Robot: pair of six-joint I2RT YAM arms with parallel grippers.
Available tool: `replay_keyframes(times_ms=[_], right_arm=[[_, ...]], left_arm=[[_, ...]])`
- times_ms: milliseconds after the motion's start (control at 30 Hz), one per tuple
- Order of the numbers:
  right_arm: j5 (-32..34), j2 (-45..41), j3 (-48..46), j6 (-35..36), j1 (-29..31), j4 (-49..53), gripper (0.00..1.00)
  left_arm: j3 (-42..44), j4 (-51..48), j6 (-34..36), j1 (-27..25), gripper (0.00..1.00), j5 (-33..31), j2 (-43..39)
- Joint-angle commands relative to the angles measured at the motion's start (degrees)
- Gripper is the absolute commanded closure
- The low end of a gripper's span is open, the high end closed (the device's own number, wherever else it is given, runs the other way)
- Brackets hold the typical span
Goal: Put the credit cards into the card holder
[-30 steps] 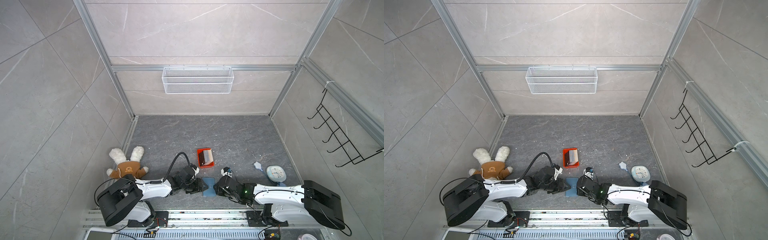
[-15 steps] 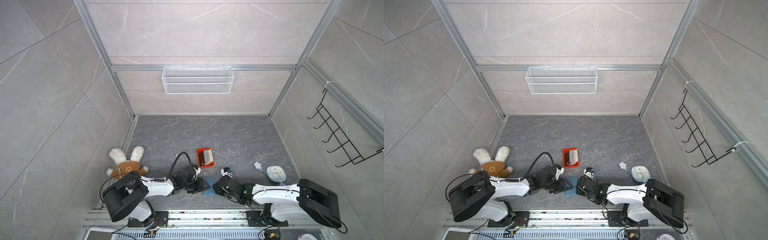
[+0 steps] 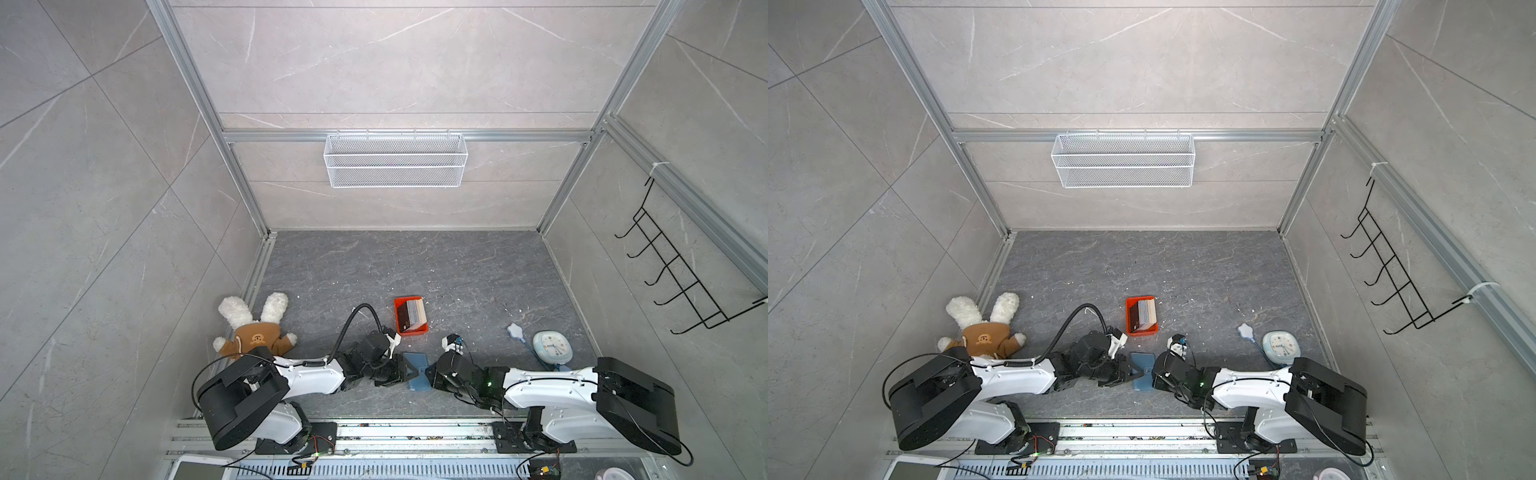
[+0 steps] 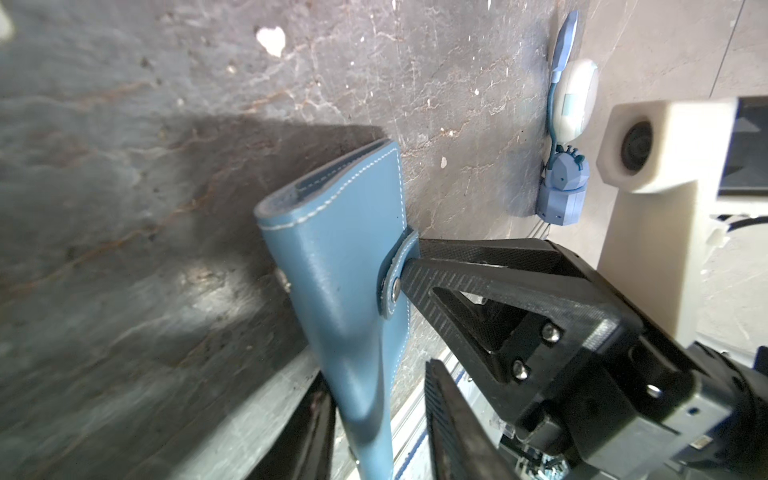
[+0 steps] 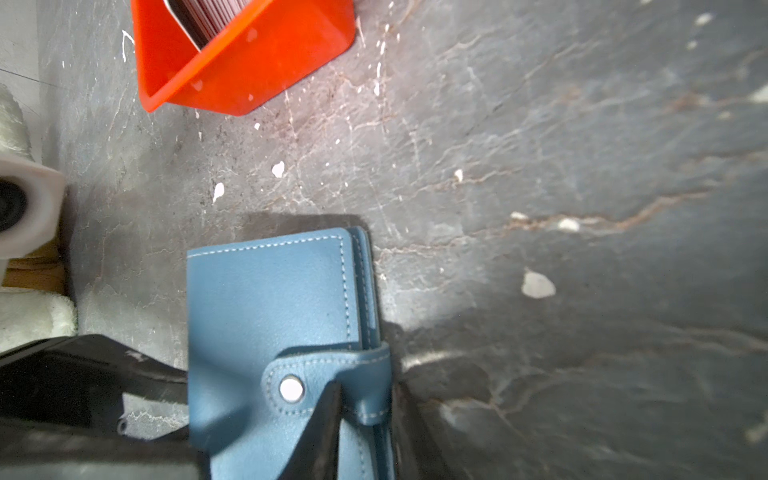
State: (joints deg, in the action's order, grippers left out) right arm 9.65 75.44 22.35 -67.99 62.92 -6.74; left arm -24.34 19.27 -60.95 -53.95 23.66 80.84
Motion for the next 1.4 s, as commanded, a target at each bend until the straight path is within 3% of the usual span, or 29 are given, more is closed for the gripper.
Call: replay_keyframes(times_ms=[0, 200, 400, 867, 1200, 1367], right_arm=[[0.1, 0.8, -0.8, 0.1, -0.3, 2.7, 0.76], [0.6, -1.5, 0.2, 2.0, -0.3, 5.2, 0.77], [2.7, -6.5, 4.8, 6.5, 0.2, 14.3, 0.72], [1.0, 1.5, 16.7, 16.5, 0.5, 22.7, 0.61], [0.8, 5.7, 18.9, 17.3, 0.5, 25.1, 0.61], [2.8, 5.9, 19.1, 16.5, 0.5, 27.5, 0.66]], left_arm=[[-0.6, 3.3, 0.4, 0.0, 0.69, 1.4, -0.9], [-0.6, 3.4, 0.5, 0.0, 0.83, 0.3, -0.8], [-0.8, 1.8, 1.1, -0.1, 0.95, -0.8, -1.9], [-2.4, 0.8, 2.0, -0.5, 0.99, -1.2, -2.8], [-3.1, 0.5, 2.5, -0.7, 1.0, -0.9, -3.0], [-2.9, 0.4, 2.5, -0.9, 1.0, -1.2, -3.0]])
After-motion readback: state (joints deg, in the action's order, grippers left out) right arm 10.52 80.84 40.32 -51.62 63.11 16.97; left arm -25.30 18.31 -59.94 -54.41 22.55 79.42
